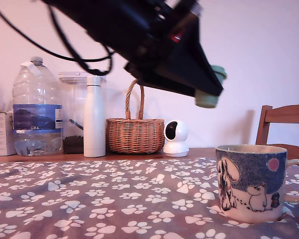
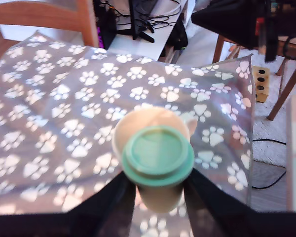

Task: Pick up the coffee capsules from the table one by one and drop them inside the nearest coffee cup

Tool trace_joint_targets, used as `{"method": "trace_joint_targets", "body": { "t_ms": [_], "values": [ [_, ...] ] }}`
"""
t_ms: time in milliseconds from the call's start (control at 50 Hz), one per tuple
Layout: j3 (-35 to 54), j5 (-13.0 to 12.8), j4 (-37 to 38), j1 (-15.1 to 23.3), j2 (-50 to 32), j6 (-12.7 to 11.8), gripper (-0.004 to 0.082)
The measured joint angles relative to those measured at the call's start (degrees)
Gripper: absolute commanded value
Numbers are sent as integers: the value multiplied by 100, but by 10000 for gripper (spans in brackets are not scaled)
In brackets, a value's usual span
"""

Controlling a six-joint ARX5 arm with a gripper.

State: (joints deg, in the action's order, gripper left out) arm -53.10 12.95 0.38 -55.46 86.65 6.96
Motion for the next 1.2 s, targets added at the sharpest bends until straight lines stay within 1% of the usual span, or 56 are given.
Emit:
{"method": "trace_joint_targets", "body": {
  "t_ms": [40,60,300,380,400,440,580,640,760,920,1200],
  "values": [
    [-127,0,-46,-17,116,4,77],
    [-173,2,-66,-24,160,76,77],
    [-905,0,-546,-81,852,258,77],
    [-1097,0,-695,-105,1060,284,78],
    [-1150,0,-741,-109,1108,350,78],
    [-1263,0,-824,-118,1211,361,78],
    [-1613,0,-1040,-140,1499,509,78],
    [-1764,0,-1128,-146,1609,522,78],
    [-2002,0,-1305,-153,1788,638,78],
    [-2107,0,-1416,-153,1952,675,78],
    [-2107,0,-1488,-153,2000,680,77]
  ]
}}
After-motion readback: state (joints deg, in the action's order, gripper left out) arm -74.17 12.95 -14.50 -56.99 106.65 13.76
